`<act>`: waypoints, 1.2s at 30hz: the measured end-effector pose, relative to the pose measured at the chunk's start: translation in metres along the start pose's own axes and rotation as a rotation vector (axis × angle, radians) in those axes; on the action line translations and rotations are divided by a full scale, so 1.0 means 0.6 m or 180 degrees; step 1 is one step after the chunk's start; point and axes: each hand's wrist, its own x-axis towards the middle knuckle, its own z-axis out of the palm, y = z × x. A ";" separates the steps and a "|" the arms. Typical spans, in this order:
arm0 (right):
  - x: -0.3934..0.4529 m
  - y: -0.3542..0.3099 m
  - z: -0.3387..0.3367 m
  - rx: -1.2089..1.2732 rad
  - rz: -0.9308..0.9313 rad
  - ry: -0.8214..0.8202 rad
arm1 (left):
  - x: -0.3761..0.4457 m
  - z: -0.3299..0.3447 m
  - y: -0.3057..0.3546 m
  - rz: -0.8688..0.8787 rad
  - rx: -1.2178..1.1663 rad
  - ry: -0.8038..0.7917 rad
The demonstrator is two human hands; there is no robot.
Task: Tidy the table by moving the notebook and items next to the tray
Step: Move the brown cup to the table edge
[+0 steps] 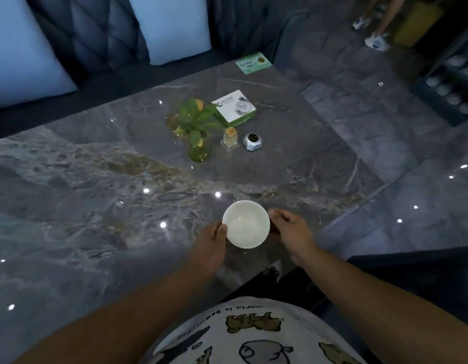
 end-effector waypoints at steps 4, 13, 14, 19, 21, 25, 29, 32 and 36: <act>0.064 -0.023 -0.101 -0.0208 0.0034 -0.0068 | 0.042 0.105 0.043 -0.0017 0.0162 0.0217; 0.195 -0.105 -0.307 -0.0521 0.0048 0.0030 | 0.129 0.315 0.147 -0.0229 -0.0131 0.0035; 0.206 -0.112 -0.325 -0.0589 0.0063 0.0044 | 0.138 0.332 0.156 -0.0289 -0.0208 0.0011; 0.254 -0.130 -0.397 -0.0761 0.0068 0.0146 | 0.182 0.403 0.189 -0.0319 -0.0281 -0.0090; 0.268 -0.134 -0.416 -0.0708 0.0113 0.0183 | 0.202 0.424 0.198 -0.0290 -0.0199 -0.0093; 0.292 -0.139 -0.447 -0.0541 0.0115 0.0252 | 0.232 0.457 0.213 -0.0269 -0.0212 -0.0139; 0.309 -0.144 -0.472 -0.0397 0.0188 0.0299 | 0.247 0.486 0.222 -0.0266 -0.0113 -0.0172; 0.318 -0.148 -0.482 -0.0396 0.0166 0.0309 | 0.255 0.501 0.227 -0.0256 -0.0048 -0.0180; 0.322 -0.151 -0.489 -0.0369 0.0206 0.0300 | 0.262 0.513 0.229 -0.0264 -0.0004 -0.0141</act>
